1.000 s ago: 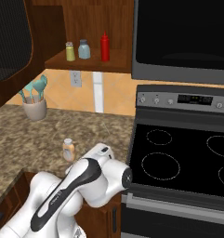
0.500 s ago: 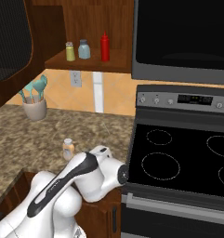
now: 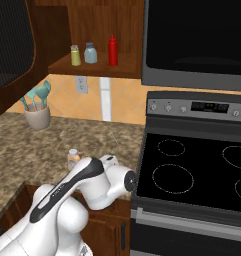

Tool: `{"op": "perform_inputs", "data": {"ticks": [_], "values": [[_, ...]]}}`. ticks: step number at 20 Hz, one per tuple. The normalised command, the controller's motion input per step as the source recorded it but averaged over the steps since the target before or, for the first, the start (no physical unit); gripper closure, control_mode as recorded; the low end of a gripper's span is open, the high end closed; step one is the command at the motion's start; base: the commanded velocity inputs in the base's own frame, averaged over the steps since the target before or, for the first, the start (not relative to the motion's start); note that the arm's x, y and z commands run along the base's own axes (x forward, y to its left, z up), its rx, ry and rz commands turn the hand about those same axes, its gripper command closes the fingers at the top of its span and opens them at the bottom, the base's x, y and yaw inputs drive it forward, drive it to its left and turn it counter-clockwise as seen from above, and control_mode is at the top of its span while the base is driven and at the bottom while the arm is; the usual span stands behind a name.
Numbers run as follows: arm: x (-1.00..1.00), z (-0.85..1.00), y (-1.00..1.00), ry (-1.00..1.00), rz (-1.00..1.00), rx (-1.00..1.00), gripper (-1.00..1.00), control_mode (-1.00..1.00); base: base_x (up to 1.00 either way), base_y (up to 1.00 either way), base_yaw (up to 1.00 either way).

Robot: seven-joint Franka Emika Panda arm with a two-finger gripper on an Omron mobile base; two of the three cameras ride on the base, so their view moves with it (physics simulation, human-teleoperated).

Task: Put the shaker and condiment bottle from the counter next to their counterparts in the cabinet.

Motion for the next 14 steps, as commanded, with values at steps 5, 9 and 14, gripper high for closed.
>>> {"op": "perform_inputs", "data": {"ticks": [5, 9, 14], "values": [[0.18, -0.07, 0.06, 0.03, 0.04, 0.00, -1.00, -1.00, 0.00, 0.00, 0.00], [0.36, -0.11, 0.09, 0.00, 0.06, 0.00, -1.00, -1.00, 0.00, 0.00, 0.00], [0.30, -0.24, 0.22, 0.00, 0.05, -0.02, -1.00, -1.00, 0.00, 0.00, 0.00]]}}
